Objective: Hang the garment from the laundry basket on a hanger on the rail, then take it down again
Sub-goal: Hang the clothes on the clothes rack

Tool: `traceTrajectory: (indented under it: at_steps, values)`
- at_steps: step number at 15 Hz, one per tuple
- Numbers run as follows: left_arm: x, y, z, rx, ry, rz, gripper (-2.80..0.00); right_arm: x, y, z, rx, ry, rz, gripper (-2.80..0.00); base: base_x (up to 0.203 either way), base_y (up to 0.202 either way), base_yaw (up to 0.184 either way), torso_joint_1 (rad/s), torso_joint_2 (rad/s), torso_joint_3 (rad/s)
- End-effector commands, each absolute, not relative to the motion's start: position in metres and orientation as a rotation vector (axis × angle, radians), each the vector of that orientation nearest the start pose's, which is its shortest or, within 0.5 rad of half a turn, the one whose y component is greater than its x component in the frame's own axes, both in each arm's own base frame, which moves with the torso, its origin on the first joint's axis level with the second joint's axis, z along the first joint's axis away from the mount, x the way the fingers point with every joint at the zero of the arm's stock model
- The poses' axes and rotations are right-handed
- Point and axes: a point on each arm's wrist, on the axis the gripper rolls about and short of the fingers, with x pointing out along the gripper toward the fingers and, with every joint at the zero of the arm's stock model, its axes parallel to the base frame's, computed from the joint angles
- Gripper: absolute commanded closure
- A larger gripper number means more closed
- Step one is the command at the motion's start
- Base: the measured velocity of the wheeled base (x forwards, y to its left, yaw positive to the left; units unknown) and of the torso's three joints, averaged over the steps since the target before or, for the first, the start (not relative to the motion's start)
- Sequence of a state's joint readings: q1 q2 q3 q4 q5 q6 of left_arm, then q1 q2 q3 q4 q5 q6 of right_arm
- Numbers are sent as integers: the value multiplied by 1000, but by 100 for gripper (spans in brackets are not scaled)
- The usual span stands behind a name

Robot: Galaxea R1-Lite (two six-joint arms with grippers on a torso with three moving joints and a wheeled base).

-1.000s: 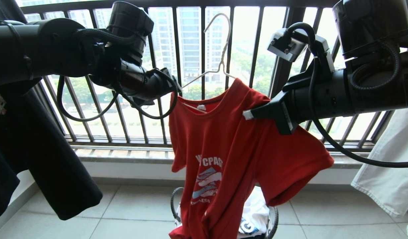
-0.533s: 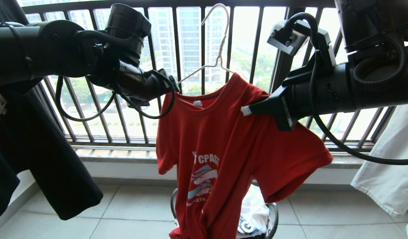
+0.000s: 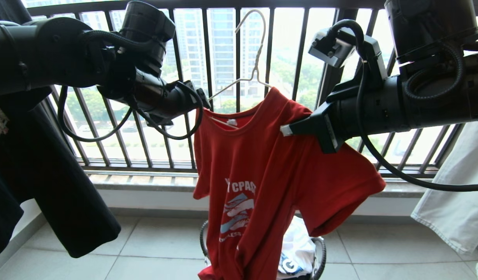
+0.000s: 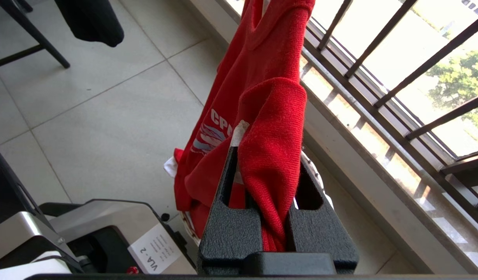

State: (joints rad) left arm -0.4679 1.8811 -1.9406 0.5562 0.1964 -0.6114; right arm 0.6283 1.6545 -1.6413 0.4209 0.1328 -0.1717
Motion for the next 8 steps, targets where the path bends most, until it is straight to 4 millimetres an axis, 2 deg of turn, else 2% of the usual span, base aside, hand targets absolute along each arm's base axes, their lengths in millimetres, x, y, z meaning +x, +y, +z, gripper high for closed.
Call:
traceTrajectory:
  at_steps: [1,8]
  values:
    - [316,-155,322,-435,538,-108,-280,236,175,328,-272,370,787,0,0,0,0,0,0,0]
    - [321,-157,316,-428,553,-102,-280,235,176,329,-272,367,788,0,0,0,0,0,0,0]
